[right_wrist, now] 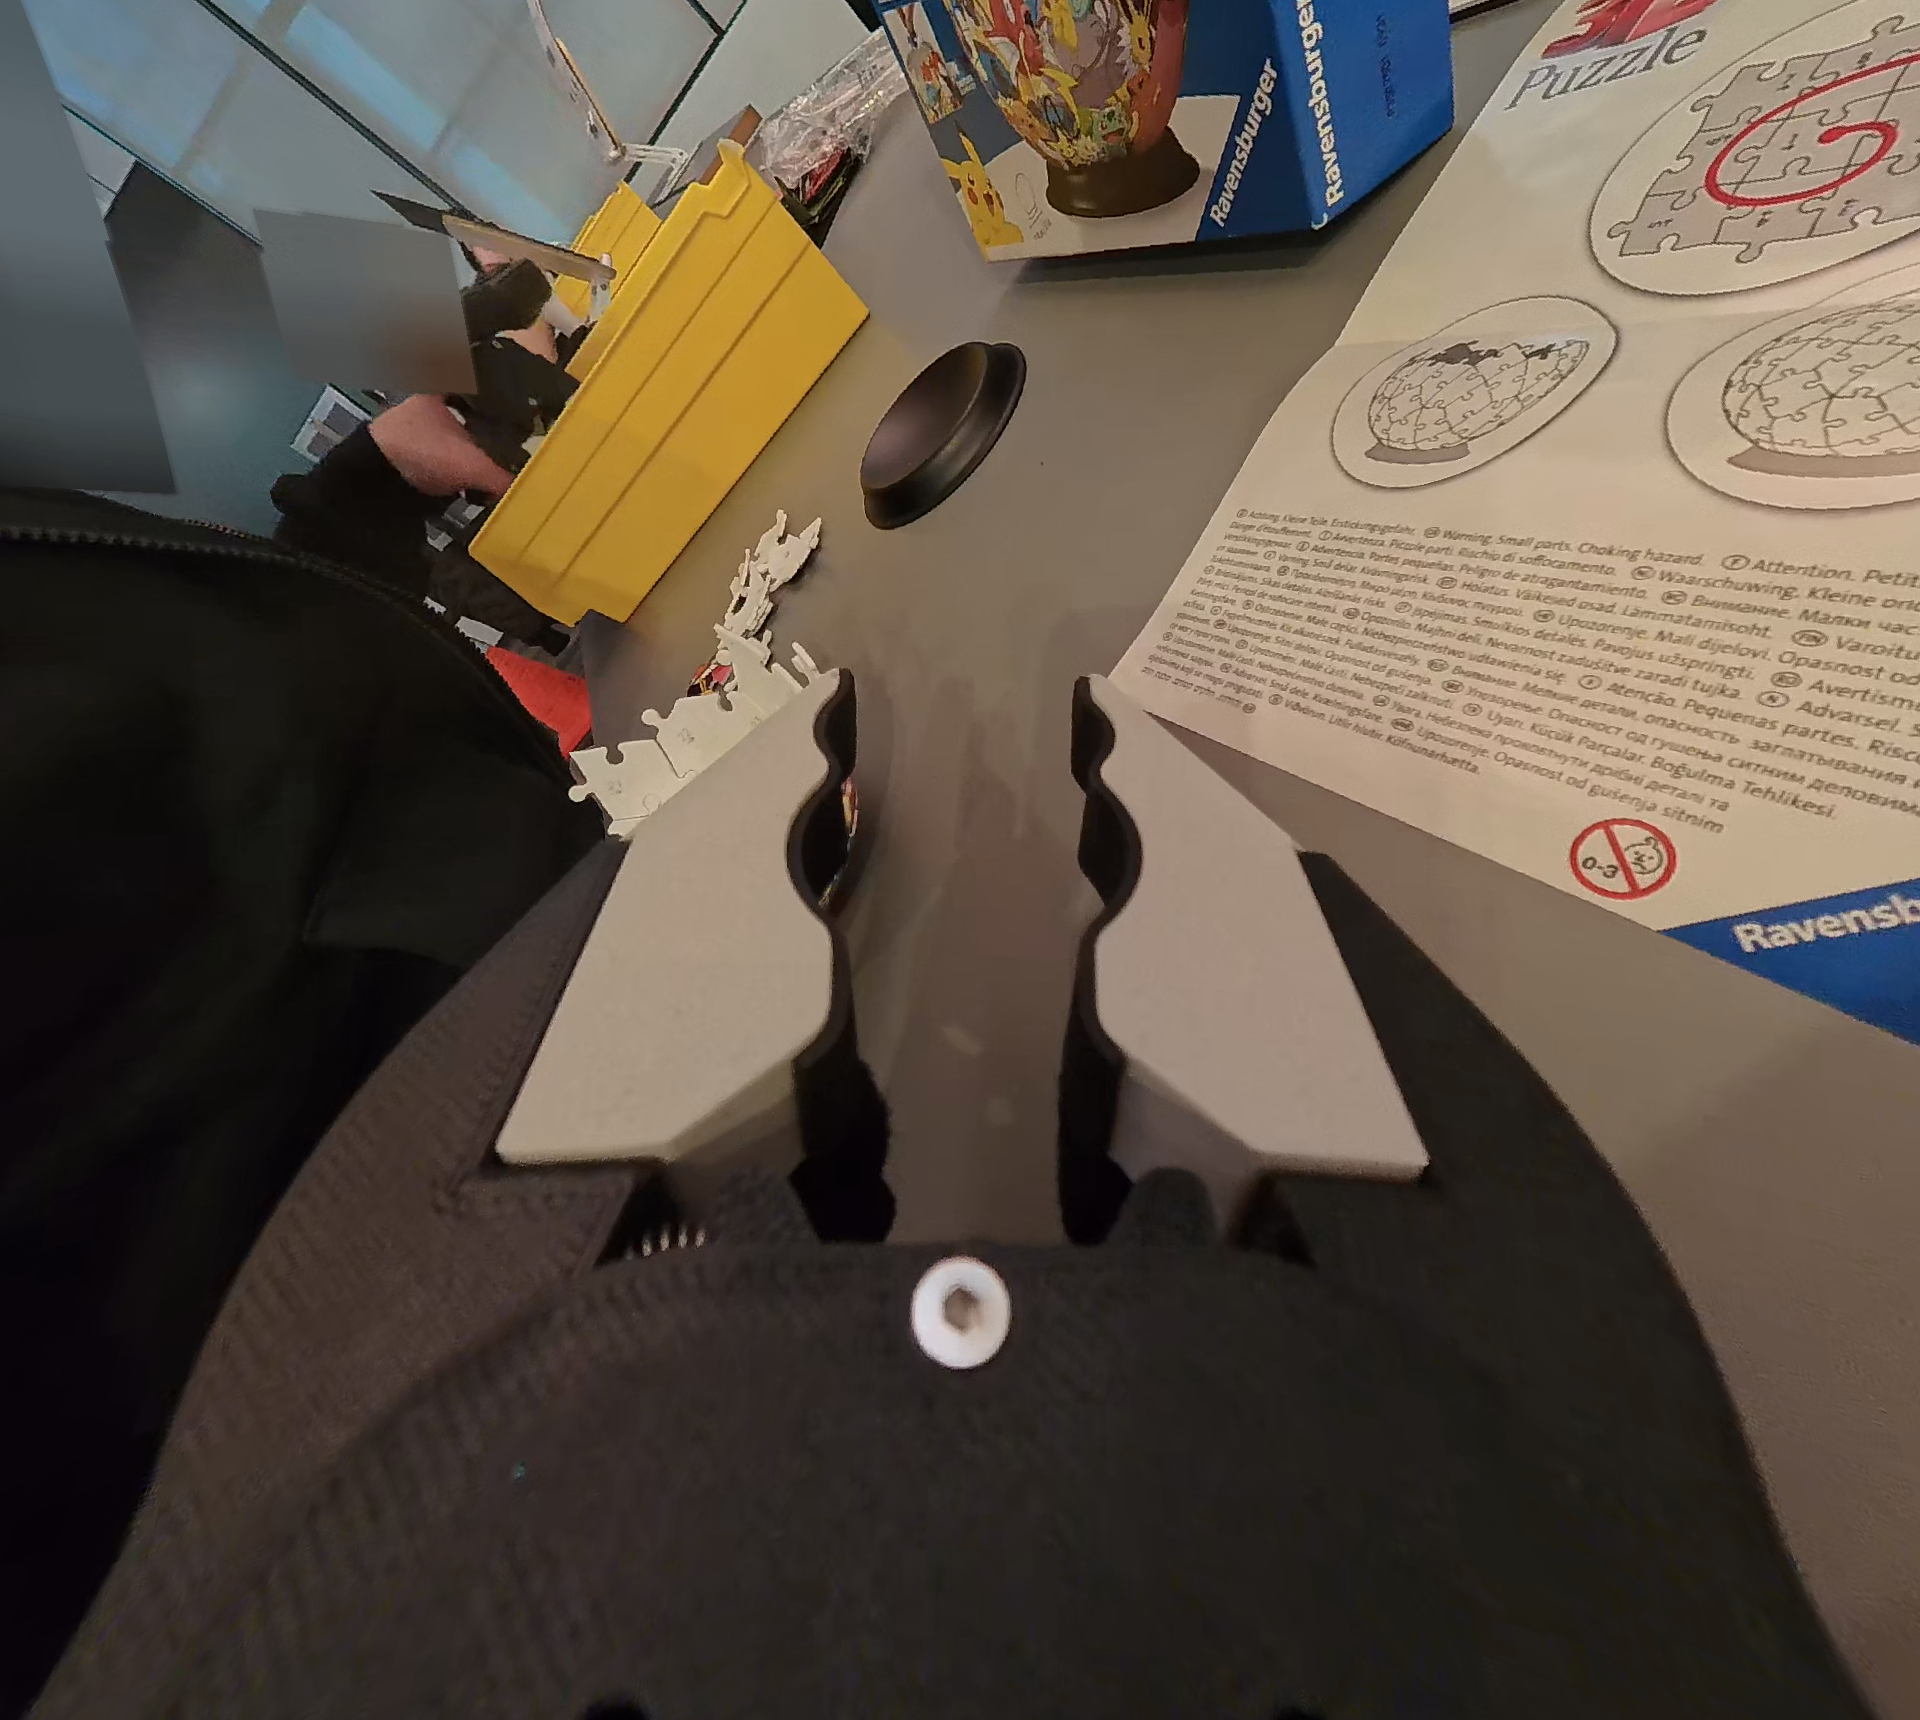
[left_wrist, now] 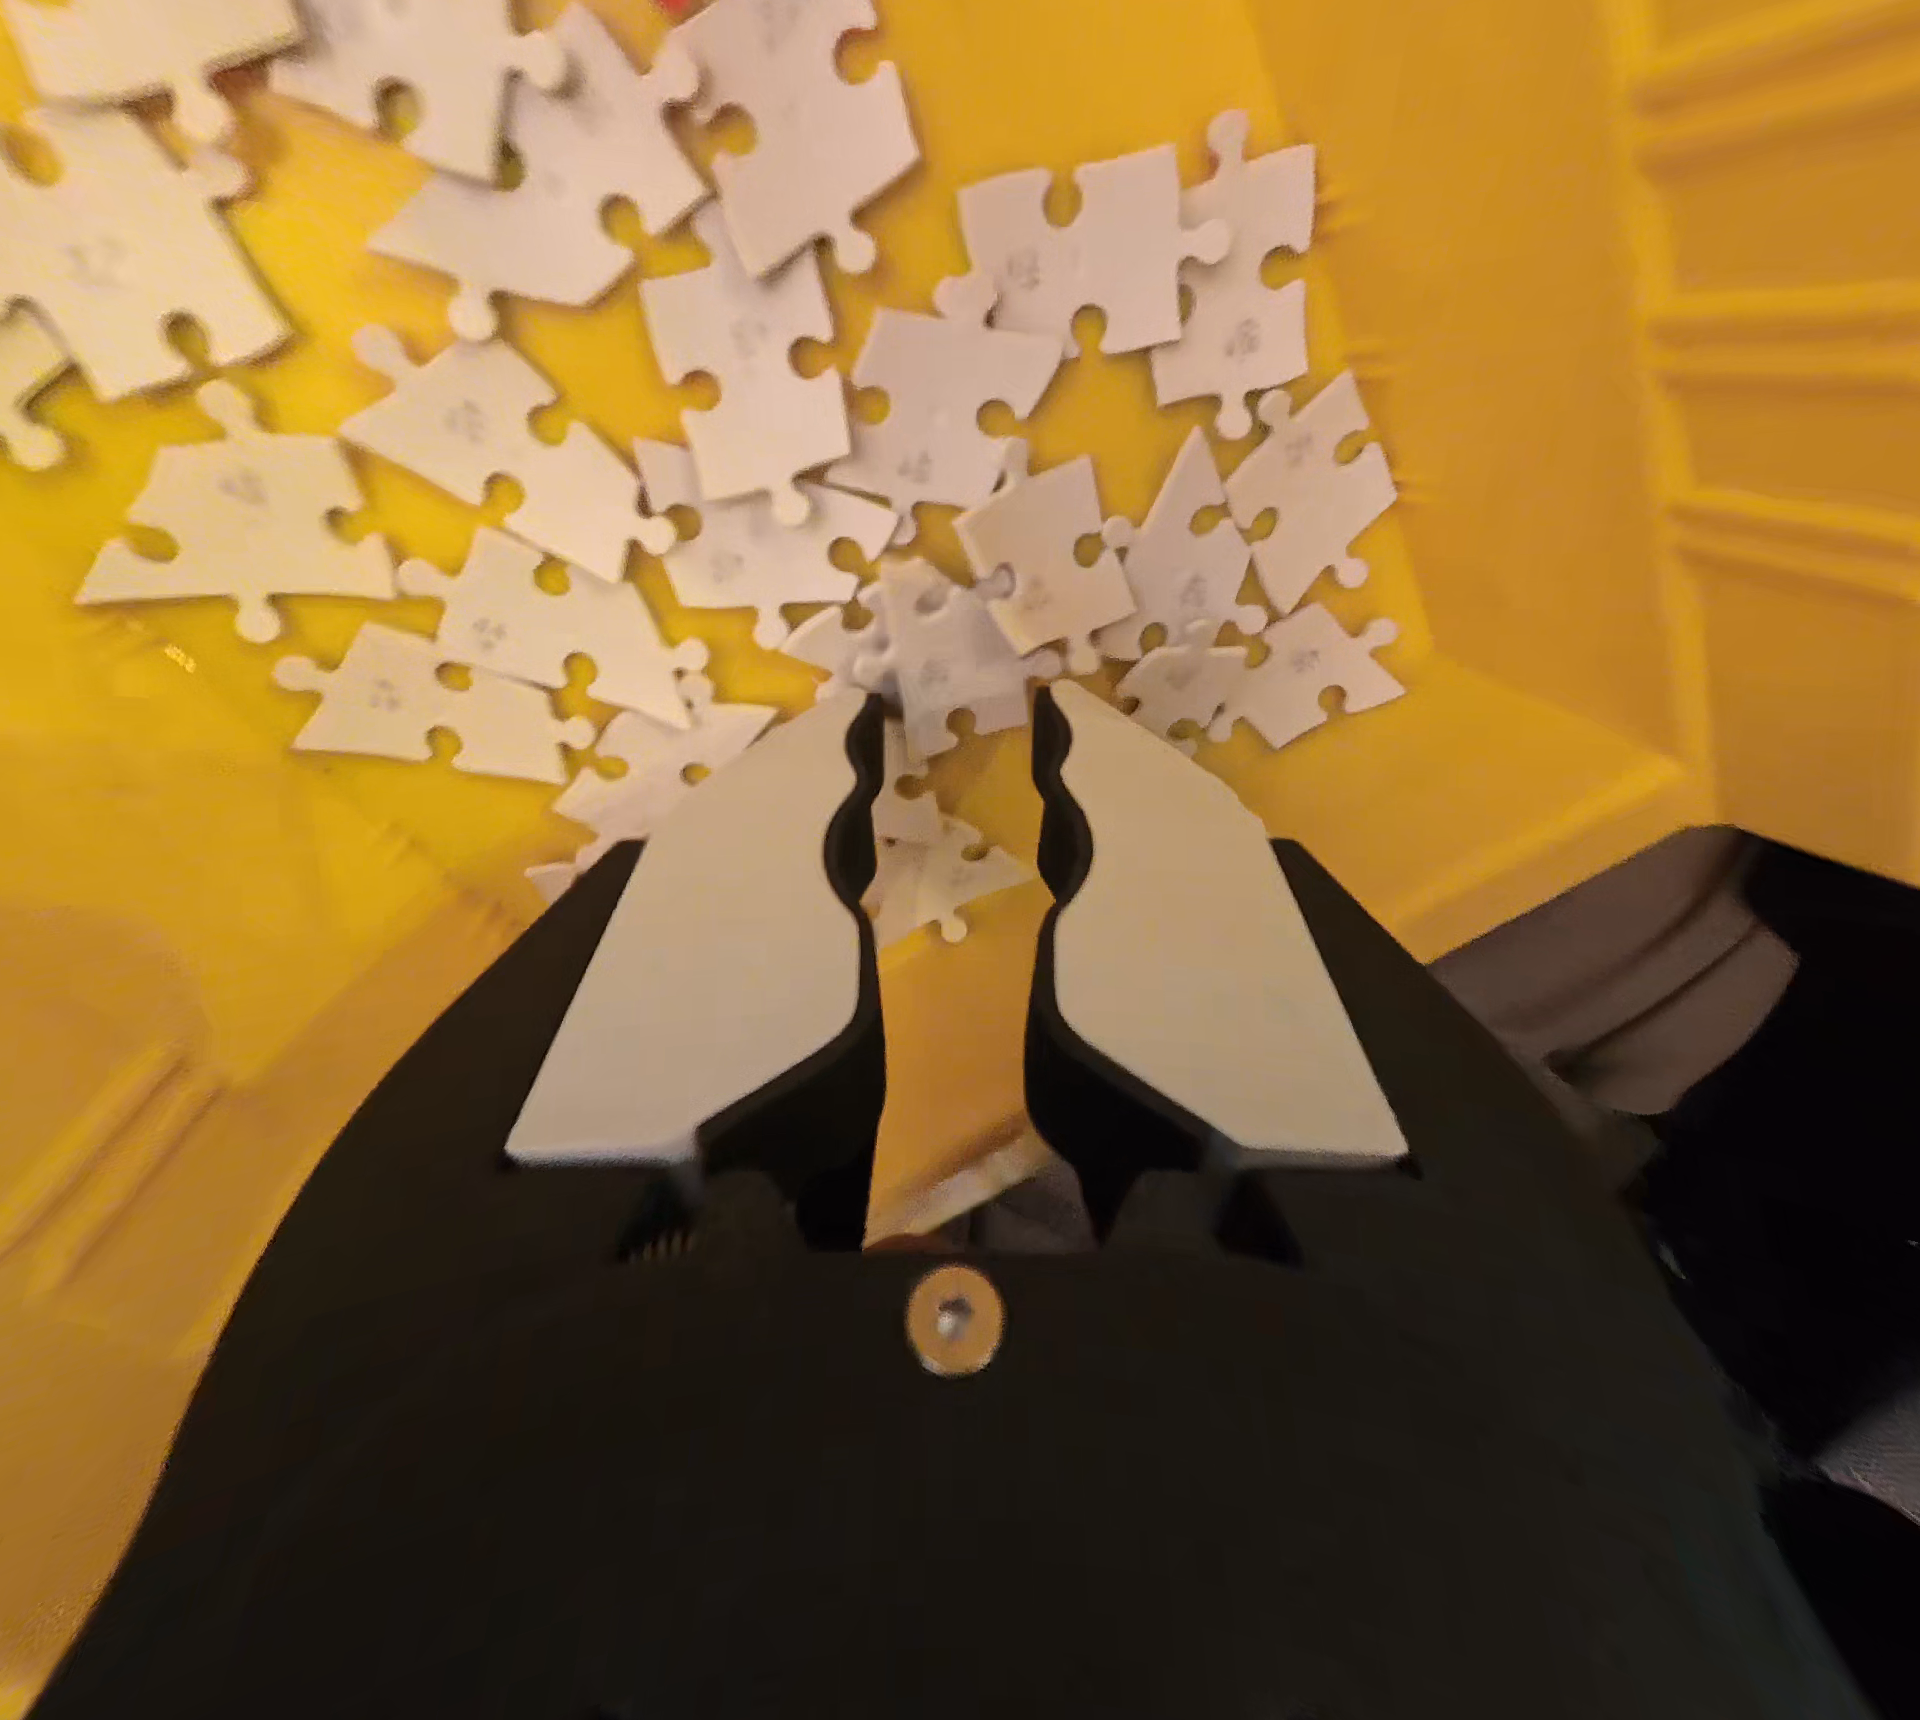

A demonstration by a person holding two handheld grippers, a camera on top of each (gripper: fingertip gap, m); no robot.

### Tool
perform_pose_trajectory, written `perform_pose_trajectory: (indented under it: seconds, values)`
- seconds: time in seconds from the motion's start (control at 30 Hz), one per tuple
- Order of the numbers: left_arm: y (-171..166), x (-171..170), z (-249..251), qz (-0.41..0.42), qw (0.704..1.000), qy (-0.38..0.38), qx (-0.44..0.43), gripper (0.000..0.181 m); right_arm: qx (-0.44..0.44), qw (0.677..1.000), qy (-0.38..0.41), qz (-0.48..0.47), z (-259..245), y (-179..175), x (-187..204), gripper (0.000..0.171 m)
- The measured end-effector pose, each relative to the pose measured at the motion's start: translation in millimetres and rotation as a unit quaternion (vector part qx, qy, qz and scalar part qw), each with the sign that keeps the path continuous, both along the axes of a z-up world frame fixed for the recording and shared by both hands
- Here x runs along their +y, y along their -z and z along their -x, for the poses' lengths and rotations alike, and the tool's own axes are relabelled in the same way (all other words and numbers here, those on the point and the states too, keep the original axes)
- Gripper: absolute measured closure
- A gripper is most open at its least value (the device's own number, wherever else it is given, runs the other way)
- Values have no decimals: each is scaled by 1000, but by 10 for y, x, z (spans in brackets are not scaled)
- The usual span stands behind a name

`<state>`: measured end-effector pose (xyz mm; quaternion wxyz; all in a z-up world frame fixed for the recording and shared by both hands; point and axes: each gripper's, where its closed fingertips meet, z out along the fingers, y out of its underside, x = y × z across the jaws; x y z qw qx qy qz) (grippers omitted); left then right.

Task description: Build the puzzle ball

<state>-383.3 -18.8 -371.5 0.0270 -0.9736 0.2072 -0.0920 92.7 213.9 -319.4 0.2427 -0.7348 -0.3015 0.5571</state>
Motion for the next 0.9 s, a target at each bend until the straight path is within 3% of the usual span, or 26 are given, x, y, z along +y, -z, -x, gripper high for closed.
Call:
perform_pose_trajectory:
  seconds: [0.27, 0.7, 0.9]
  values:
    - [21, 60, 6, -20, 999, 17, 31, 159, 3, 1000, -1, 0, -4, -9, -1, 131]
    - [-341, 1, 403, -69, 995, -53, 48, 159, 3, 1000, -2, 1, -1, -9, -4, 131]
    - [-335, 269, 403, -84, 994, -57, 40, 159, 0, 1000, -3, 1, 3, -1, -7, 131]
